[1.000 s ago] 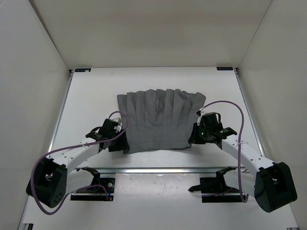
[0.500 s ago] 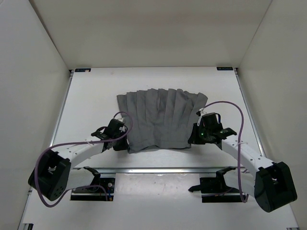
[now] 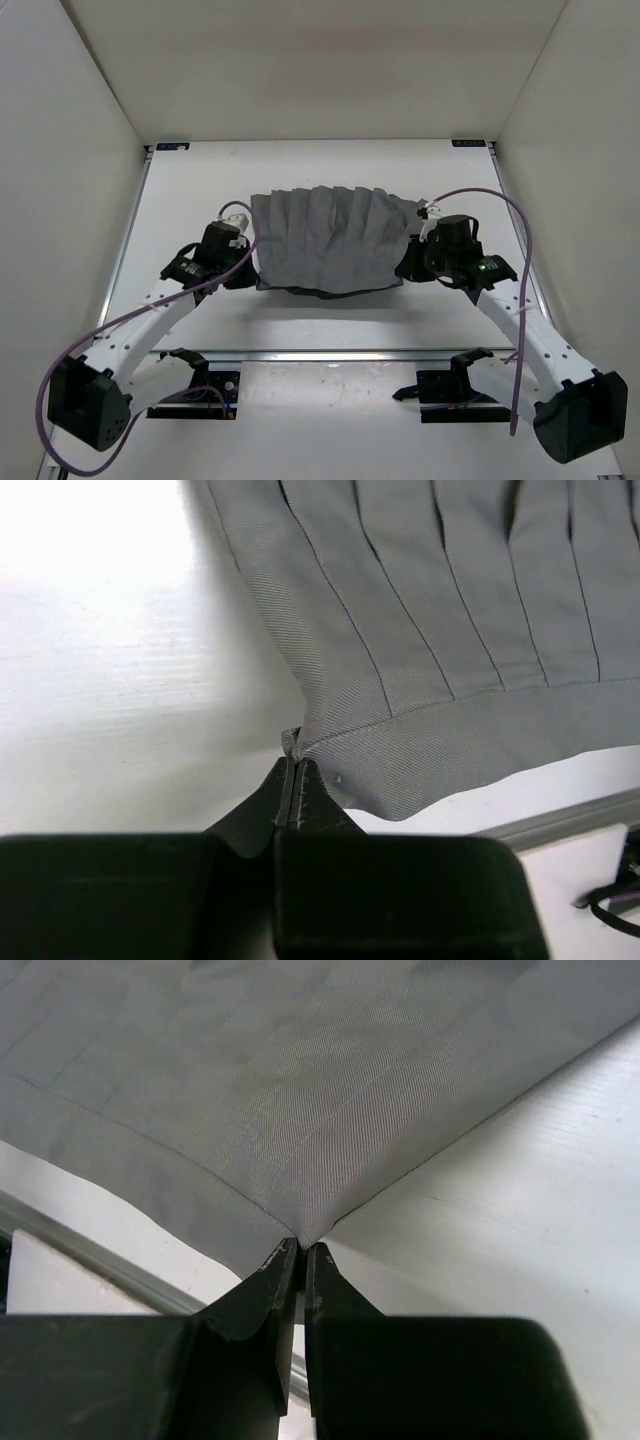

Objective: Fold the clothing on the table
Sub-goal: Fold the skirt

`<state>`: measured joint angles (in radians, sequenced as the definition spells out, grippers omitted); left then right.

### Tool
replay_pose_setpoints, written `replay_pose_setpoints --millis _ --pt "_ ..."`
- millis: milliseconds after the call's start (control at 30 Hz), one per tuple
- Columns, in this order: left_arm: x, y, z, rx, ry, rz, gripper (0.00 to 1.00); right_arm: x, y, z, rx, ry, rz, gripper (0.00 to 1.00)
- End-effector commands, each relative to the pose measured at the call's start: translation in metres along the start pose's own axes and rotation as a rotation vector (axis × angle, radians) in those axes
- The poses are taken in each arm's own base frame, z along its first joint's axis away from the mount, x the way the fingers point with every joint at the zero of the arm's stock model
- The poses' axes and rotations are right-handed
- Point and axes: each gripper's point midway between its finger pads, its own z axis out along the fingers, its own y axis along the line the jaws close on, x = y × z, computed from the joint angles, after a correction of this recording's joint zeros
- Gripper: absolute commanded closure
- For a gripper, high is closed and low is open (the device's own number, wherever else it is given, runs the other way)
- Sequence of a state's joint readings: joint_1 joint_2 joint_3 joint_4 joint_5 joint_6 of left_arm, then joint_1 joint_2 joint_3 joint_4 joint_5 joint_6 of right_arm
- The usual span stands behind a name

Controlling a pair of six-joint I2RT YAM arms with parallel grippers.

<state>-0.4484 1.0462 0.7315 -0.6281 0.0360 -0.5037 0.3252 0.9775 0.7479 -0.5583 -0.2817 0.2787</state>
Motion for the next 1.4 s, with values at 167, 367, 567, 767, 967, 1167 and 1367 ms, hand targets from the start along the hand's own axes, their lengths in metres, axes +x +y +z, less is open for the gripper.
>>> replay_pose_setpoints --millis 167,367,567,767,967,1167,1367 --pt "-0.032 -0.010 -0.077 0.074 -0.158 -0.013 1.00 -0.040 0.036 -0.075 -0.086 -0.205 -0.068 1.00" --pt "-0.050 -0.025 -0.086 0.148 -0.198 0.002 1.00 -0.058 0.026 -0.081 -0.125 -0.212 -0.028 1.00" --pt "-0.161 -0.052 -0.059 0.148 -0.288 0.022 1.00 -0.148 0.033 -0.038 -0.111 -0.230 -0.101 1.00" --pt "-0.298 -0.081 -0.133 0.112 -0.473 0.058 1.00 -0.302 0.084 -0.121 -0.069 -0.493 -0.251 1.00" --pt "-0.284 -0.074 -0.149 0.127 -0.544 0.044 1.00 -0.290 0.051 -0.101 -0.081 -0.440 -0.207 1.00" --pt "-0.171 -0.034 -0.047 0.091 -0.311 -0.022 1.00 -0.197 0.012 -0.018 -0.118 -0.251 -0.113 1.00" --pt "-0.030 0.006 0.016 0.091 -0.107 -0.144 1.00 -0.084 -0.006 0.031 -0.145 -0.057 0.061 0.99"
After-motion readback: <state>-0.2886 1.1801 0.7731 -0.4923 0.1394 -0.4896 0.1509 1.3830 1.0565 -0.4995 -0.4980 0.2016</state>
